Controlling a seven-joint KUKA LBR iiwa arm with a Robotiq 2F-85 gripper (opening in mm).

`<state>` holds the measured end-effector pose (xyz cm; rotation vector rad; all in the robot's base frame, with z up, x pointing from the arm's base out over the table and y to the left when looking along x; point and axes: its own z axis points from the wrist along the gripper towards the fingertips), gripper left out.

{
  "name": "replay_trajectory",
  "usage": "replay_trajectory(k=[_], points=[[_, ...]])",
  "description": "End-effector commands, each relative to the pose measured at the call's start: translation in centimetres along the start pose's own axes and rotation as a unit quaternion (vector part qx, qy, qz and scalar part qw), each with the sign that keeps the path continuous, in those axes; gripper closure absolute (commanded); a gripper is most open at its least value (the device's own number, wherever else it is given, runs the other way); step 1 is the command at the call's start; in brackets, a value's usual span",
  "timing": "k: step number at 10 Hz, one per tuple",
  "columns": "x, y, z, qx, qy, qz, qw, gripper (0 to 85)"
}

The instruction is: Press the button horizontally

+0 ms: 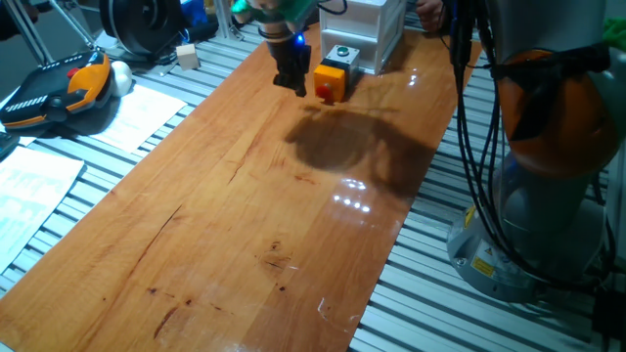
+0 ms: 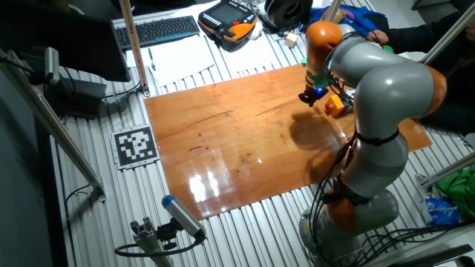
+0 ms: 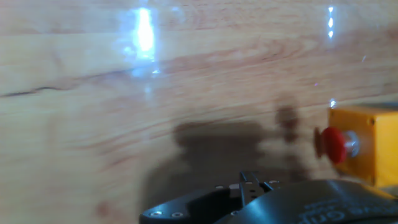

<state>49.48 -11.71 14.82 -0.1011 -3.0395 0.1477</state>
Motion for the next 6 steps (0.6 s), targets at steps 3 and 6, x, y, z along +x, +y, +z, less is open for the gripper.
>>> replay_trajectory(k=[3, 6], points=[[1.1, -0.3, -1.0, -0.016, -0.013, 0.007, 0.9998, 85.0], [1.6, -0.4, -1.3, -0.019, -0.012, -0.007, 0.9997, 85.0]])
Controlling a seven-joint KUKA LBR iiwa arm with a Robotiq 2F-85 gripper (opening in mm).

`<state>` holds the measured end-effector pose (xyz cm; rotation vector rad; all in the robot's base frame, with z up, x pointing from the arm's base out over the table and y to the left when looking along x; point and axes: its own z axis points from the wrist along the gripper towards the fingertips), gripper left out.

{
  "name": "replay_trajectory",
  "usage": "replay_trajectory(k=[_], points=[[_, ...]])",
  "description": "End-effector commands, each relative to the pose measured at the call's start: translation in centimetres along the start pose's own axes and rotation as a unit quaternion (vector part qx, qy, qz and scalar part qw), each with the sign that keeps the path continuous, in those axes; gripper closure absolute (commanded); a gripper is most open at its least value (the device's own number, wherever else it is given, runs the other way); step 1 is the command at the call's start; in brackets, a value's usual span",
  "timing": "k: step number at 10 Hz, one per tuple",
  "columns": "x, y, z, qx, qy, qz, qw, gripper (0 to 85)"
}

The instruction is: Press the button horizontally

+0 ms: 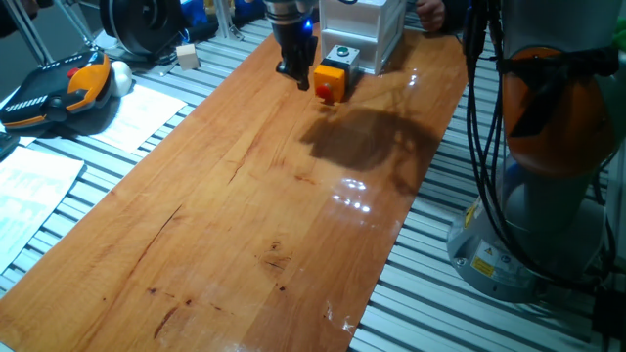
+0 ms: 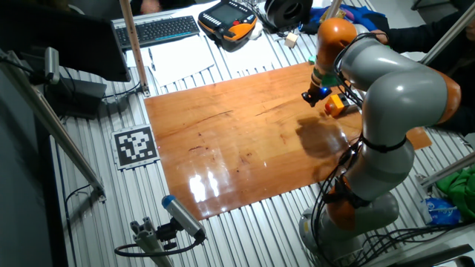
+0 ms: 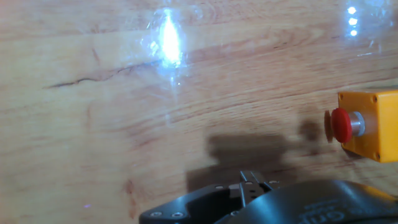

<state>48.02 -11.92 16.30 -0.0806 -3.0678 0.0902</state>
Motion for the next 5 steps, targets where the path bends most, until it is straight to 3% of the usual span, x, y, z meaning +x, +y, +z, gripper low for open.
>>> replay_trajectory(k=[1, 5], points=[[0.08, 0.05, 0.01, -0.002, -0.003, -0.004, 1.0000, 85.0], [0.00, 0.32, 0.31, -0.005, -0.004, -0.023, 0.9997, 85.0]])
